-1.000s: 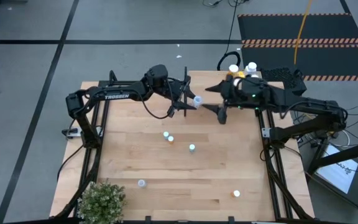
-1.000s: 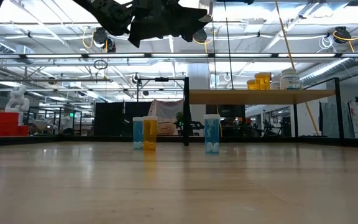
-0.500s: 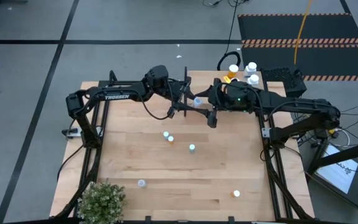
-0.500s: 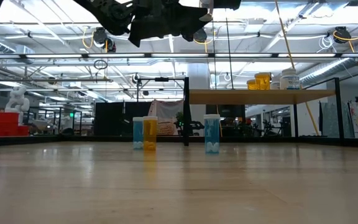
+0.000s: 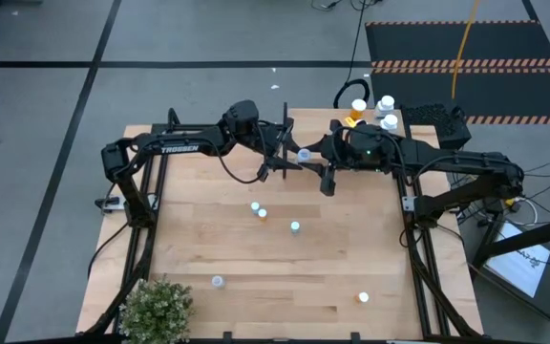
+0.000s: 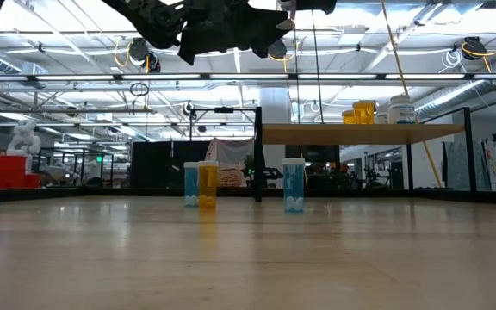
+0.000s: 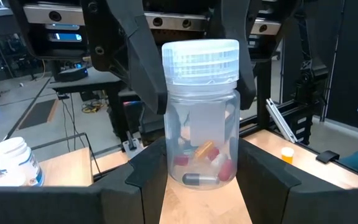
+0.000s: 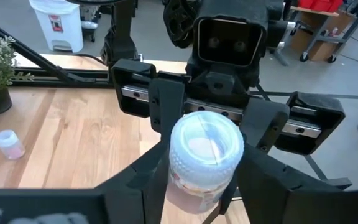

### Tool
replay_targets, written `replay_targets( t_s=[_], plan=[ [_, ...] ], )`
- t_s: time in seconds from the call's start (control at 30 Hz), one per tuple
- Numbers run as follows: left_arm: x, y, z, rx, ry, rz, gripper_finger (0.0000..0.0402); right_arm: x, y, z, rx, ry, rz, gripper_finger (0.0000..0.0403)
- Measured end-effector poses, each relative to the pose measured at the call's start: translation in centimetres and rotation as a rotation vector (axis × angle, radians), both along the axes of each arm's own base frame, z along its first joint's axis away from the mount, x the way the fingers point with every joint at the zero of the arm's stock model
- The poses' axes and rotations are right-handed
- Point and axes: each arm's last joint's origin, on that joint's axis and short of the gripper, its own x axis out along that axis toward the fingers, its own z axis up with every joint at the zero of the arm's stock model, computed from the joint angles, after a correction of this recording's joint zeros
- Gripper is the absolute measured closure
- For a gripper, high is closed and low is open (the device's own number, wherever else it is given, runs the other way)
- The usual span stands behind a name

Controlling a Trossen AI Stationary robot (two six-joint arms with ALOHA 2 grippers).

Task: Pick and place medicine bottles onto shelf by color
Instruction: Put the top transparent pill bottle on the shelf

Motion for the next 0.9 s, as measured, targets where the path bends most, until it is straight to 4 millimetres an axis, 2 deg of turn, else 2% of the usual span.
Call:
replay_targets(
  t_s=[0.17,0.3,0.53,0.8,0.9],
  plan=[
    [0.0,0.0,0.0,-0.002,0.001,0.003,0.0229,0.0,0.0,0.0,0.018,0.000,-0.007,0.0242],
    [0.0,0.0,0.0,-0.010,0.005,0.005,0.0229,-0.1,0.0,-0.1,0.072,-0.001,-0.035,0.0215],
    [0.0,0.0,0.0,0.013,-0.004,0.008,0.0229,-0.6,0.6,0.3,0.042,-0.018,-0.097,0.0173],
    [0.2,0.3,-0.4,0.027,-0.008,0.033,0.0229,-0.9,1.2,0.6,0.036,-0.029,-0.078,0.0171],
    [0.4,0.4,-0.8,0.026,0.002,0.045,0.0229,-0.9,1.0,0.8,0.014,-0.042,-0.129,0.0171]
  ],
)
